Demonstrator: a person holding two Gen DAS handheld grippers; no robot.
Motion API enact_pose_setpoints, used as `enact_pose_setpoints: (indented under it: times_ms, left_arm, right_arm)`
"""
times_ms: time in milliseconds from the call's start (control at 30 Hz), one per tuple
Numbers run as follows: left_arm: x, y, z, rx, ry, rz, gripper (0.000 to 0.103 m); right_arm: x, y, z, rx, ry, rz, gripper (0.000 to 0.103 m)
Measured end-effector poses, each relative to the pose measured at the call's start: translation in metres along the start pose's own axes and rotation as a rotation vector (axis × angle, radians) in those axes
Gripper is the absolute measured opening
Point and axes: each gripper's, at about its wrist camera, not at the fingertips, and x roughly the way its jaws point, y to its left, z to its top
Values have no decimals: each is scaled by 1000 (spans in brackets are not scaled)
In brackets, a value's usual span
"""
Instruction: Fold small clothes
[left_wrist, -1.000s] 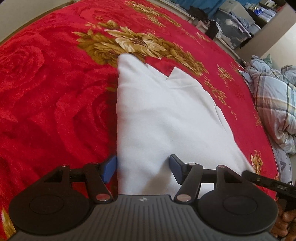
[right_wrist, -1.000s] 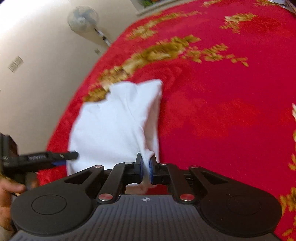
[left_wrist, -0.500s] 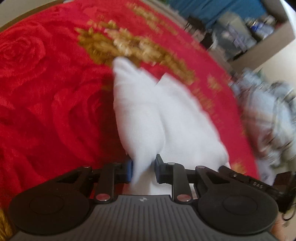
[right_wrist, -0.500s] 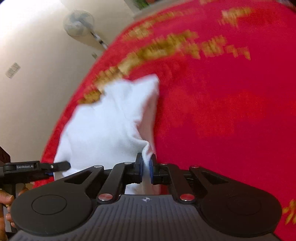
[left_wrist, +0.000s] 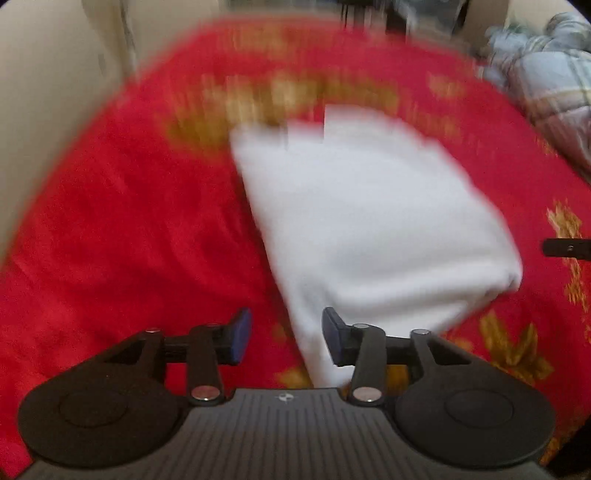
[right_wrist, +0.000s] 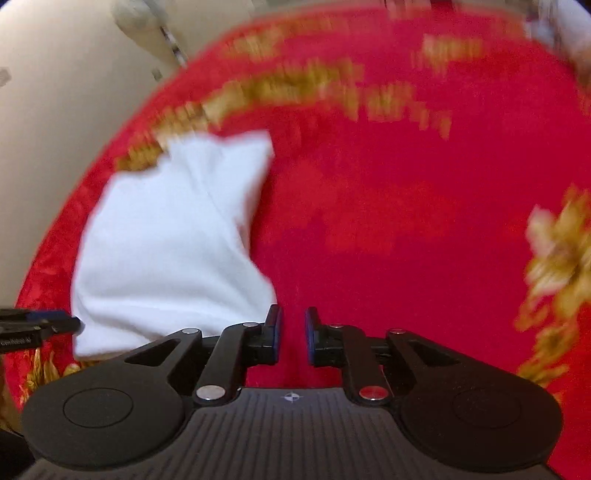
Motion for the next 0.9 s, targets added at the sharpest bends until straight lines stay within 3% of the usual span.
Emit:
enact_pose_setpoints:
  times_ms: [33, 67, 100, 167, 267, 367, 433, 500, 567, 700, 900]
  left_arm:
    - [-20, -3, 0, -15, -69, 19, 71]
    - [-41, -5, -3, -40, -139, 32, 89]
    - [-62, -10, -9, -62, -207, 43, 95]
    - [-95, -25, -24, -81, -284, 63, 96]
    - [-125, -49, -49, -119, -332, 74, 103]
    - [-135, -75, -86, -162, -365, 104, 103]
    - [-123, -92, -104, -162, -324, 140, 103]
    - [-110, -98, -101, -155, -227, 145, 103]
    - [-107, -91, -102, -188, -238, 129, 103]
    - [-89, -87, -96, -235, -167, 133, 103]
    - [-84, -81, -89, -255, -190, 121, 103]
  right_arm:
    - [-19, 4, -1, -33, -61, -6, 24]
    - [-35, 8, -4, -56, -112, -17, 43]
    - [-52, 12, -8, -70, -167, -33, 63]
    - [-83, 21, -19, -92, -280, -47, 71]
    - [-116, 27, -40, -115, -378, -34, 72]
    - [-126, 36, -62, -114, -419, -69, 77]
    - [-116, 39, -74, -91, -409, -74, 78]
    - [-100, 42, -83, -91, -344, -92, 78]
    - [-90, 46, -87, -100, -305, -66, 78]
    - [-75, 61, -86, -152, -278, -45, 78]
    - [-68, 78, -84, -195, -296, -40, 78]
